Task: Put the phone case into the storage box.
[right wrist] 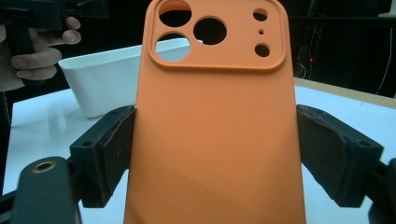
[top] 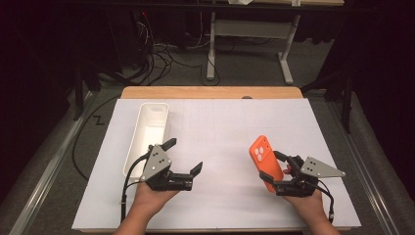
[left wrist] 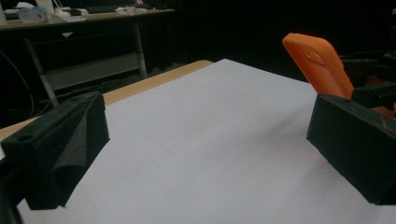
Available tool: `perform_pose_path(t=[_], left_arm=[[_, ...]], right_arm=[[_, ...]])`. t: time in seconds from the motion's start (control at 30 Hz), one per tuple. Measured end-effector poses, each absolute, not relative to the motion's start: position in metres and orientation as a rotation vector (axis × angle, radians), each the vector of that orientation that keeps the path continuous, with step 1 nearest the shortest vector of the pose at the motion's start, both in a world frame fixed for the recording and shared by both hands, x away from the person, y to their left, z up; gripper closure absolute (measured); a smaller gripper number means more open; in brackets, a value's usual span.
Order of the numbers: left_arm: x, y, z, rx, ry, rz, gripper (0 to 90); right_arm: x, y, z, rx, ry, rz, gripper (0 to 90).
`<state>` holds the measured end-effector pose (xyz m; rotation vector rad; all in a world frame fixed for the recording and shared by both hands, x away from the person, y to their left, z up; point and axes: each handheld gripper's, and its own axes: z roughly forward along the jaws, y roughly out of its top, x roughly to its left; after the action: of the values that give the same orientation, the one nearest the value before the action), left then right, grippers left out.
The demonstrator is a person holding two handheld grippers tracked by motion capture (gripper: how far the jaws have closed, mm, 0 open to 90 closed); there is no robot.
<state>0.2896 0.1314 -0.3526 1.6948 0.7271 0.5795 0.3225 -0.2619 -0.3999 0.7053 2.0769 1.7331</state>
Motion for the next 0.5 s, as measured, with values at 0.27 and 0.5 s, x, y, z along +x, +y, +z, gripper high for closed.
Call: perform_pose_path(t=[0.27,0.5], left_arm=[[0.312,0.109,-0.352,1.670,0.687,0.542,0.1],[0.318,0.098,-0.360,1.687,0.653,0.500,0.3]], right_arm=[[0.324,-0.261,-0.401,0.710,2.075,1.717,16.7],[0.326,-0.262,-0.401,0.729,2.060,1.711,16.7]])
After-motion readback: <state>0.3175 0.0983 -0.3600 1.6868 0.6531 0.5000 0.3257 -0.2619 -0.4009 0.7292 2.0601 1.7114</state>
